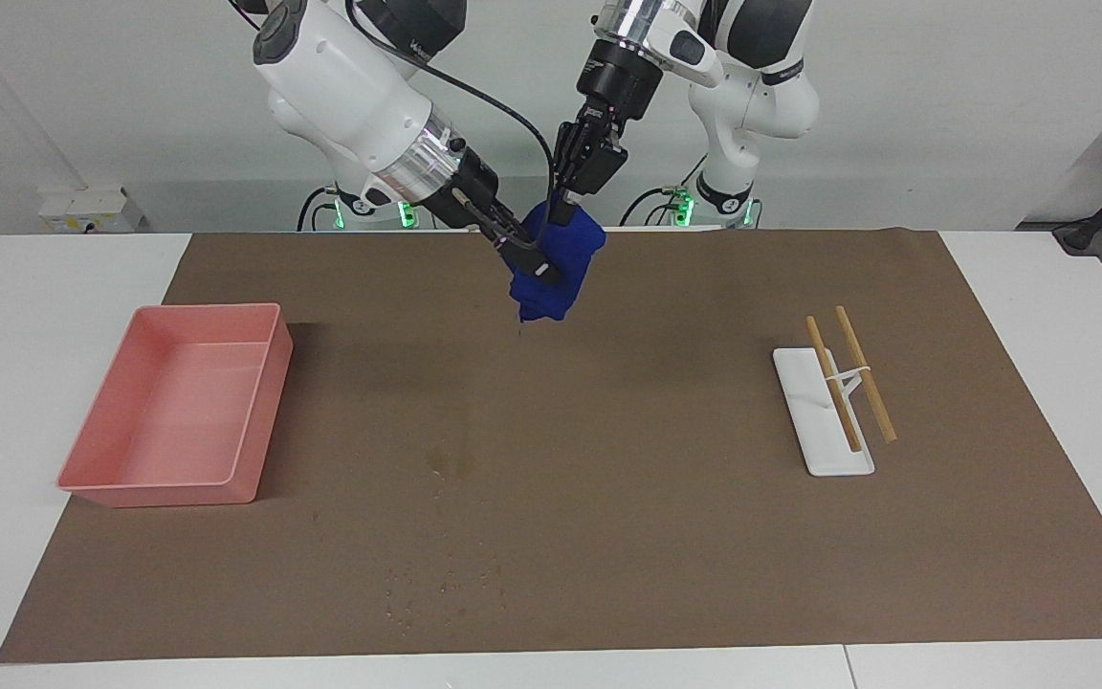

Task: Wipe water with towel using both arms
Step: 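Hand the towel to the right gripper while the left gripper withdraws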

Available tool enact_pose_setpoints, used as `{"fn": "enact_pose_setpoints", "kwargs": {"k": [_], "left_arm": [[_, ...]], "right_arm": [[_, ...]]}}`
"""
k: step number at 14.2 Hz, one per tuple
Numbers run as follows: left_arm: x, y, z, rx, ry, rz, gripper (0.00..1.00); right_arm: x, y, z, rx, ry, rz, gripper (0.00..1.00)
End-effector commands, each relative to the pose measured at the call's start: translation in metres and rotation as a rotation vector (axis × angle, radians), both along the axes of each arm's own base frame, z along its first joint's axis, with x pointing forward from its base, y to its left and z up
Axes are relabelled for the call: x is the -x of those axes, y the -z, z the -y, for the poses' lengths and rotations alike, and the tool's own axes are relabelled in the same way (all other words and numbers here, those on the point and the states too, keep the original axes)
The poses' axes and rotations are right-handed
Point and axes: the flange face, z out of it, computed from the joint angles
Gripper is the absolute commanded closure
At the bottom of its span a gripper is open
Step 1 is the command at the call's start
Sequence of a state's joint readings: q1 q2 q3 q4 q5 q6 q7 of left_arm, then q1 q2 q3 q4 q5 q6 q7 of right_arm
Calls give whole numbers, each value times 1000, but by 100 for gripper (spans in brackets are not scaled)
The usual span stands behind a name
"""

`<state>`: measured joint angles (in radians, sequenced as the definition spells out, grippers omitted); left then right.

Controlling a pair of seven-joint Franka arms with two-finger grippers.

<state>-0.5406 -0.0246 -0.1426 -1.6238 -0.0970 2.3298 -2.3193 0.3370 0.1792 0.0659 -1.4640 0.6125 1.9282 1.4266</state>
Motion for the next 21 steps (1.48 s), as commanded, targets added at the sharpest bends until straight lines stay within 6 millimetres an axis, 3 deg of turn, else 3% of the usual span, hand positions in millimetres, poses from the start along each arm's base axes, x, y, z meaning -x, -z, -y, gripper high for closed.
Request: {"fn": "enact_pose_setpoints", "kwargs": {"k": [1,2,5,7,8,10,13,15,18,21], "left_arm": [[-3,-10,1,33,-12,11,88],[-3,-10,1,31,-11,13,88],[-3,-10,0,28,-13,15,86],[-3,-9,0,21,-6,18,69],[-3,-6,0,14,-2,18,55],[-4,-3,-2,-5,6,13,0],[-17,12,-30,-128,73,6,0],[-25,23,-60,-268,182,-21,0],[-40,35,-112,-429,352,-56,0],[-53,44,-173,-537,499,-110,0]], "right_arm": [[1,2,-1,-19,14,-14,91],[0,2,0,-10,12,-14,100],[-2,-3,5,14,13,14,100],[-2,-4,9,45,6,34,100],[-2,-4,8,55,-1,44,100],[-5,-4,13,73,-27,80,100],[-12,-5,27,108,-23,115,100],[-14,2,29,179,-27,165,100],[-35,36,49,206,7,217,100],[-70,95,70,327,-80,277,100]]}}
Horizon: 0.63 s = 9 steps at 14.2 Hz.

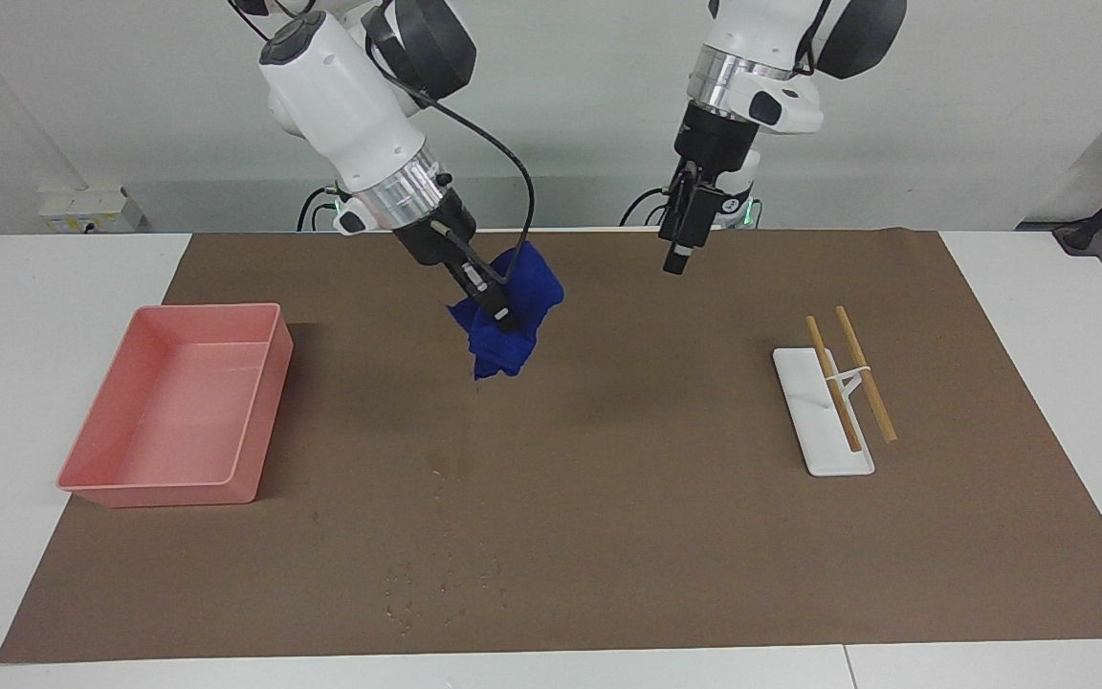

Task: Wipe water with towel using both arms
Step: 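Hand the towel to the right gripper while the left gripper withdraws, then wipe the water spill with the towel held in the right gripper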

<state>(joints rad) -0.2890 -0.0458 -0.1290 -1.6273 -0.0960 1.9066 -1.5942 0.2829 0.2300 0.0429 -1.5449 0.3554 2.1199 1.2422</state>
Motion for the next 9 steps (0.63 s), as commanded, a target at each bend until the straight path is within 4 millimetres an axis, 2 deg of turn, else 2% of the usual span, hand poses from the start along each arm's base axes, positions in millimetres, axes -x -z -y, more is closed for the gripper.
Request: {"fn": "enact_pose_setpoints", "kwargs": {"k": [1,2,4,7,9], "left_arm": [[-1,4,-57,-91,142,-53,0],[-3,9,-82,-118,196,-60,0],[-1,23,-119,-169,349,-61,0],[6,39,-173,-218,510,-96,0],[7,43,-202,-315,623,-112,0]], "right_arm": [[-33,54,17,84,-50,63,100],[-46,72,33,89,-26,86,100],[-61,107,50,113,-39,113,100],[-67,163,57,180,-38,166,100],[-70,201,51,230,-62,178,100]]}}
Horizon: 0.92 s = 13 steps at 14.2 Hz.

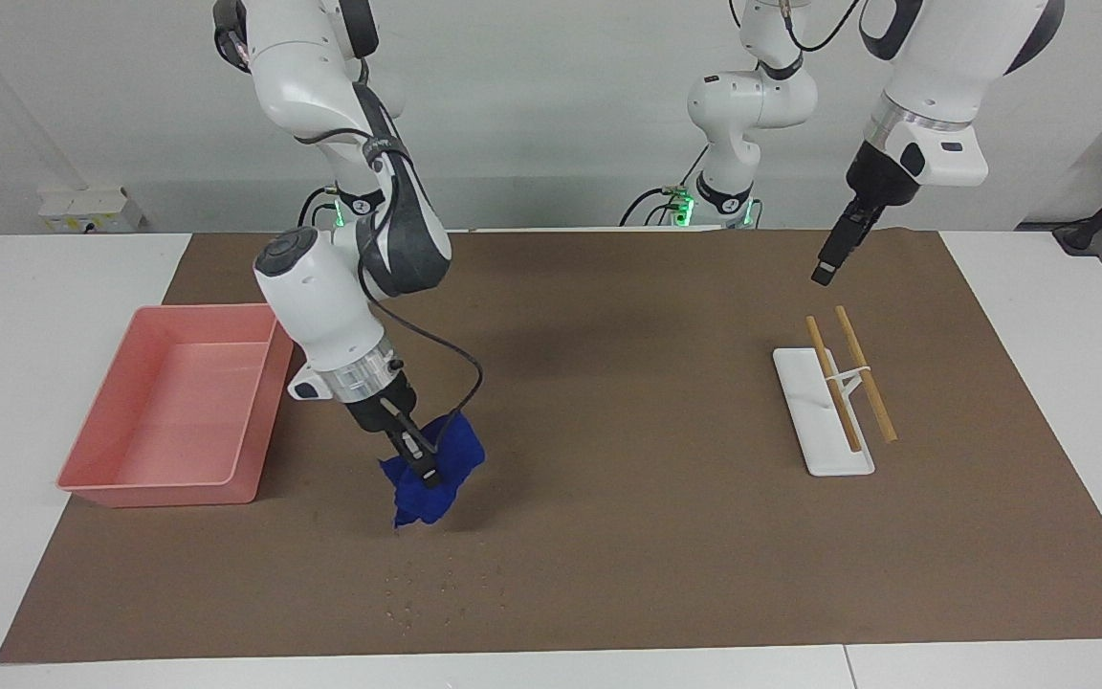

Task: Wipe water with towel using both arms
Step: 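Wipe the water spill with the towel held in the right gripper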

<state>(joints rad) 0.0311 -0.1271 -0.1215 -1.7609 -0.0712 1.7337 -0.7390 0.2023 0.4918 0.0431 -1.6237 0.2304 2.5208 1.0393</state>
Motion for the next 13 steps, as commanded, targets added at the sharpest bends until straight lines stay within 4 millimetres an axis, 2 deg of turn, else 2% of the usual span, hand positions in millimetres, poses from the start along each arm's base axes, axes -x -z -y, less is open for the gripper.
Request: {"fn": "enact_pose_setpoints", "kwargs": {"k": [1,4,6,8,9,10,13], "left_arm": [[19,2,-31,-105,136,-41,0],[19,8,-58,-121,332,-51,0],[11,8,-76,-146,374,-38,0],[-14,10,-68,-142,400,-51,0],[-24,7,-56,-136,423,-57,0],[-33,5,-56,-132,427,-65,0],[-42,9,-57,-183,467,-106,0]], "right_arm": [[2,40,-13,49,-33,26,100],[14,75,-11,71,-36,-1,100],[34,93,-17,87,-51,-49,100],[45,101,-17,95,-59,-80,100],[48,102,-17,99,-63,-87,100],[52,105,-15,105,-74,-104,100],[71,117,-11,145,-131,-138,100]]}}
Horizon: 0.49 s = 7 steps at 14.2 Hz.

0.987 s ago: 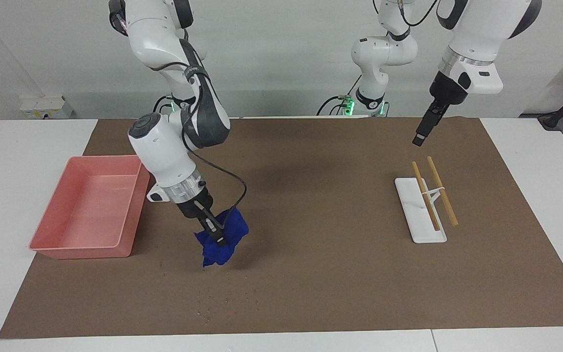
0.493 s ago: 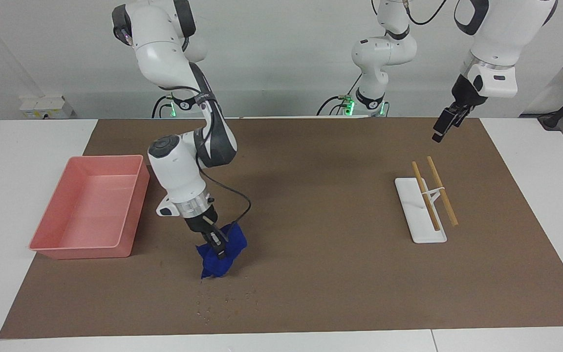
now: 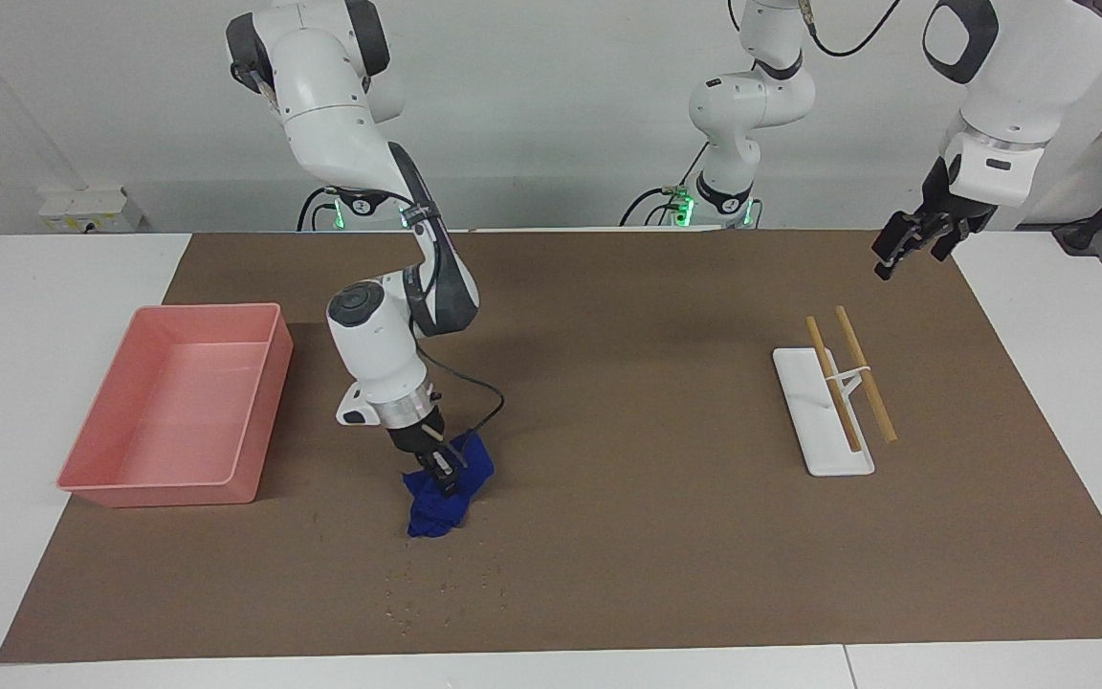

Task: Wipe water with towel using both arms
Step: 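Wipe the water spill with the towel held in the right gripper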

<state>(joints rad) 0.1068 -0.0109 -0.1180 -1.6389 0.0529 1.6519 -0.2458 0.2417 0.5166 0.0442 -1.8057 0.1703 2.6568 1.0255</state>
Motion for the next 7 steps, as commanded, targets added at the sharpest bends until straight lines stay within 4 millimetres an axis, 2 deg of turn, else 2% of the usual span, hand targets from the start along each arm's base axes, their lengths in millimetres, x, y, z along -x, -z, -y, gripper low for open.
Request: {"fn": "enact_pose_setpoints", "kwargs": {"k": [1,3,4,5,7], "left_arm": [[-11,1,10,-79,112,-51,0],[-4,5,7,-94,147,-98,0],[8,10,14,-93,173,-144,0],[11,11,14,-94,174,-152,0],[10,11,15,-92,178,-143,0]], "right_arm": [[35,31,5,81,-82,-91,100],[41,31,-1,93,-103,-109,100],[45,31,-11,95,-122,-113,100],[49,30,-21,98,-137,-126,100],[55,28,-22,103,-139,-166,100]]}}
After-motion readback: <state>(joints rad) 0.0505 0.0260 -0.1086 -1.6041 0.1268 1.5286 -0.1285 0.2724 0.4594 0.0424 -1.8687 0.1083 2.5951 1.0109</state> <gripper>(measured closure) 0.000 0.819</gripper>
